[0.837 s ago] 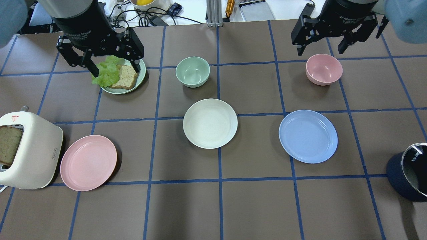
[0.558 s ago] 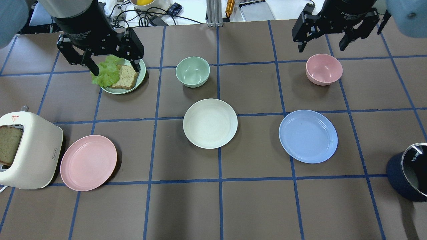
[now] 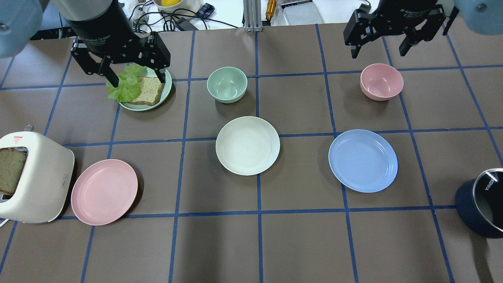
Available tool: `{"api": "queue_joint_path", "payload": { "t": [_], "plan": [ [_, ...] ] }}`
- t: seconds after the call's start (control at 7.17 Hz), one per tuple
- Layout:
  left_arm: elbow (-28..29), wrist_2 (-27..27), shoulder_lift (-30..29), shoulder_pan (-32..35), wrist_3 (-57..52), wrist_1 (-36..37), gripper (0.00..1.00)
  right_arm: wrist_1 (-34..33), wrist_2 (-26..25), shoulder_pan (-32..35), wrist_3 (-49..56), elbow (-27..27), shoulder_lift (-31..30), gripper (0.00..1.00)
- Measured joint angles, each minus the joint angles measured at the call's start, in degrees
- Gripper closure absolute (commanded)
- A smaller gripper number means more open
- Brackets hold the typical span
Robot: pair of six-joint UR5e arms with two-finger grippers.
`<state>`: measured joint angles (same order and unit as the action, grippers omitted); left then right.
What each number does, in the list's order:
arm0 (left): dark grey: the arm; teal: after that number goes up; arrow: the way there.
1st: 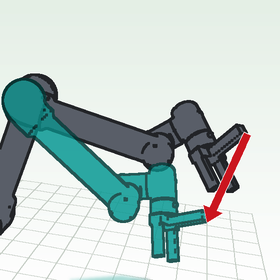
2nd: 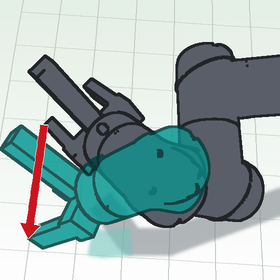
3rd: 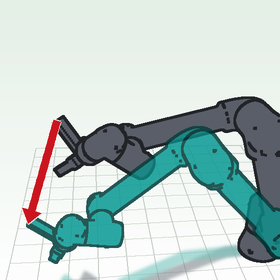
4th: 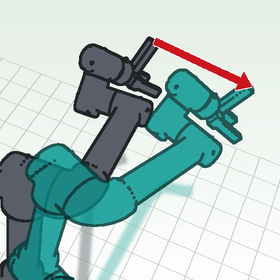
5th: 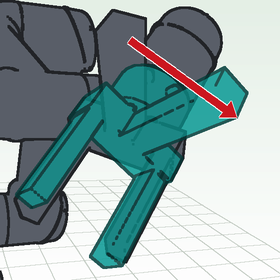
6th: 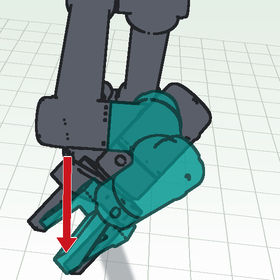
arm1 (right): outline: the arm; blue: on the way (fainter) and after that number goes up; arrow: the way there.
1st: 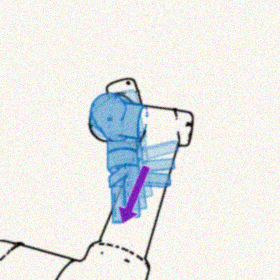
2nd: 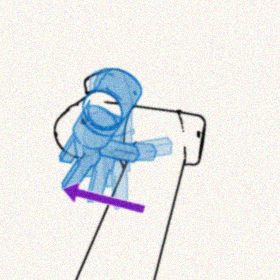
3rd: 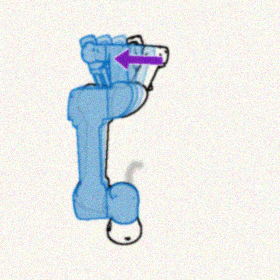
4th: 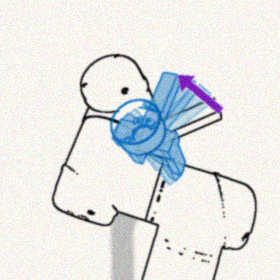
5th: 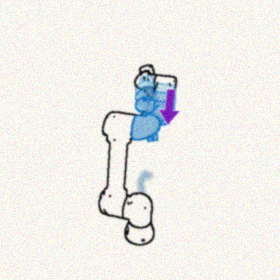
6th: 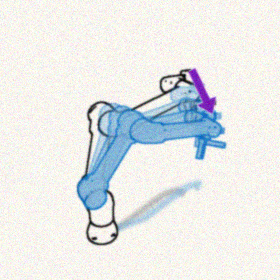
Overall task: Stack three plates with pink and blue
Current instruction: 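Move the left gripper from the bread plate toward the pink plate, then lower left gripper to pink plate rim while right gripper reaches blue plate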
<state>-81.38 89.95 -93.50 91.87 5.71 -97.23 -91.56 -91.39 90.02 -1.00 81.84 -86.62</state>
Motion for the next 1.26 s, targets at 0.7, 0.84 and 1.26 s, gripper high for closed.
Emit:
{"api": "queue_joint_path", "payload": {
  "t": [0.7, 0.84, 1.26],
  "plan": [
    [-26.7, 3.2, -1.0, -8.6, -9.7, 19.5, 0.00, 0.0, -0.2, -0.2, 0.2, 0.7, 0.5, 0.00],
    [-34.3, 4.1, -0.3, -9.0, -11.3, 27.1, 0.01, -0.1, -0.3, -0.3, 0.2, 0.7, 1.0, 0.00],
    [-45.3, 9.0, -1.4, -9.4, -12.3, 39.3, 0.29, -0.2, -0.2, -2.1, 0.8, 2.5, 2.3, 0.00]
  ]
}}
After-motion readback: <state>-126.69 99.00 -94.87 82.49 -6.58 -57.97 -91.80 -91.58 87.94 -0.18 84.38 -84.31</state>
